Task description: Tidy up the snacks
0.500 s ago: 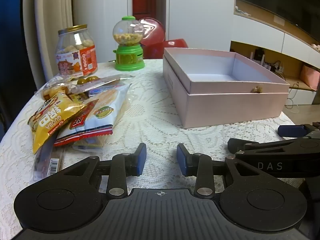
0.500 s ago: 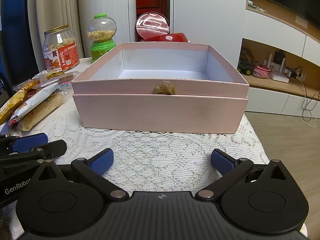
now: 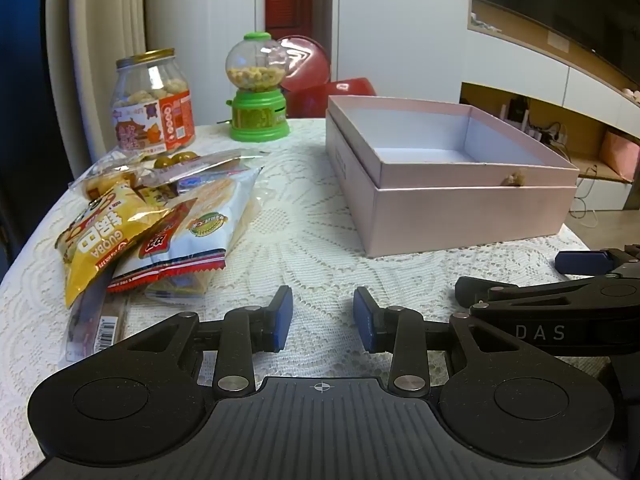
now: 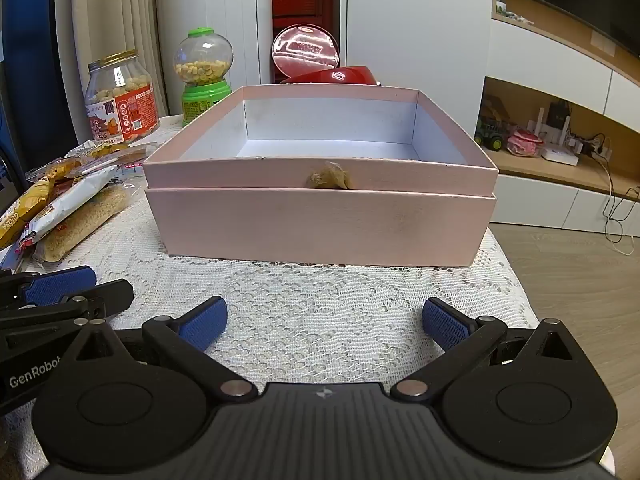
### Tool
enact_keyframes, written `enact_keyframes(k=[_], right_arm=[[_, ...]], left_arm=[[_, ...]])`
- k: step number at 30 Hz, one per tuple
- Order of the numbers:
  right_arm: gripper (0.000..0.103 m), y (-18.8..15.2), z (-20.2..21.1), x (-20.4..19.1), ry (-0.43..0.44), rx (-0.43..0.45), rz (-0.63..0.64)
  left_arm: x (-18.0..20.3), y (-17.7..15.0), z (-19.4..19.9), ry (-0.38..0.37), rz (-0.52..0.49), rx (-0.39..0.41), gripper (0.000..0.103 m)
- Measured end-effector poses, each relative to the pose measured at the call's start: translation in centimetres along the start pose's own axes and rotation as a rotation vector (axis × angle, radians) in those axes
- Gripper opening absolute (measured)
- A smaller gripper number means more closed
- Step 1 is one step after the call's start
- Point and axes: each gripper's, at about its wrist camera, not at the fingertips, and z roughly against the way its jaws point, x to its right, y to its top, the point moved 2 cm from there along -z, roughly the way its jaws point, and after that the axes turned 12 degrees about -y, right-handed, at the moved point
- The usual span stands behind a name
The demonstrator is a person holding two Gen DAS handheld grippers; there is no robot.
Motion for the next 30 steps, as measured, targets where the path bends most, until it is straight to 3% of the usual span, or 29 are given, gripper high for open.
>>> enact_keyframes(k=[30], right_arm=[[0.103, 0.33, -0.29, -0.02, 0.000, 0.000, 0.000]], left_arm=[[0.00, 0.00, 0.00, -0.001, 0.001, 0.000, 0.039]])
